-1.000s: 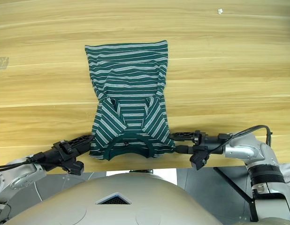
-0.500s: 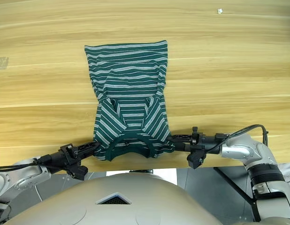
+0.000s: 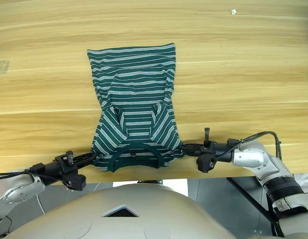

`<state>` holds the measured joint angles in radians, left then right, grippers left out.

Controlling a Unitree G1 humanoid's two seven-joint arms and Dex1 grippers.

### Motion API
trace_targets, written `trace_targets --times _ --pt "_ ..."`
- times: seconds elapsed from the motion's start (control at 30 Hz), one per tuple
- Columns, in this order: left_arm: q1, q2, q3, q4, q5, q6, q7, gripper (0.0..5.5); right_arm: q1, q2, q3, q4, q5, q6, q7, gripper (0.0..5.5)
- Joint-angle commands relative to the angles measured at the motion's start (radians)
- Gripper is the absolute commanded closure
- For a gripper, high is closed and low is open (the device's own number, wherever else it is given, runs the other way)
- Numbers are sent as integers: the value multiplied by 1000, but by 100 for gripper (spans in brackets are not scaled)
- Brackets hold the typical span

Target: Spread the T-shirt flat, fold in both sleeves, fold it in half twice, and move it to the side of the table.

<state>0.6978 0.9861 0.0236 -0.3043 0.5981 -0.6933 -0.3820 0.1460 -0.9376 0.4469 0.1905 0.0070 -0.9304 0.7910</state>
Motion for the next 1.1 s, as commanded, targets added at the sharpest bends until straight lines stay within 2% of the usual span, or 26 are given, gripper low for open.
trace_targets --times 0.03,0.2,0.3,0.4,0.53,0.67,0.87,1.0,1.1 --pt "24 30 64 28 -162 41 -67 550 50 -87 5 -159 285 271 161 547" --pt "126 60 91 -173 -646 225 -261 550 104 -193 -79 -373 594 607 322 547" --pt "271 76 174 -312 -865 331 -385 550 160 -262 -157 -507 792 786 402 547" --pt "380 83 273 -348 -933 376 -527 550 221 -278 -263 -608 942 898 439 547" --pt "429 27 454 -350 -1005 413 -653 550 324 -275 -440 -705 1092 1026 481 547" --pt "392 2 531 -365 -1078 475 -729 550 356 -232 -536 -739 1098 1108 501 547" --pt "149 53 494 -330 -1106 617 -736 550 178 -125 -503 -602 897 1124 468 547" --pt "-132 49 302 -256 -998 716 -643 550 -18 13 -428 -445 721 1083 413 547" --pt "-362 -34 147 -173 -940 806 -545 550 -184 125 -374 -290 567 1026 357 547"
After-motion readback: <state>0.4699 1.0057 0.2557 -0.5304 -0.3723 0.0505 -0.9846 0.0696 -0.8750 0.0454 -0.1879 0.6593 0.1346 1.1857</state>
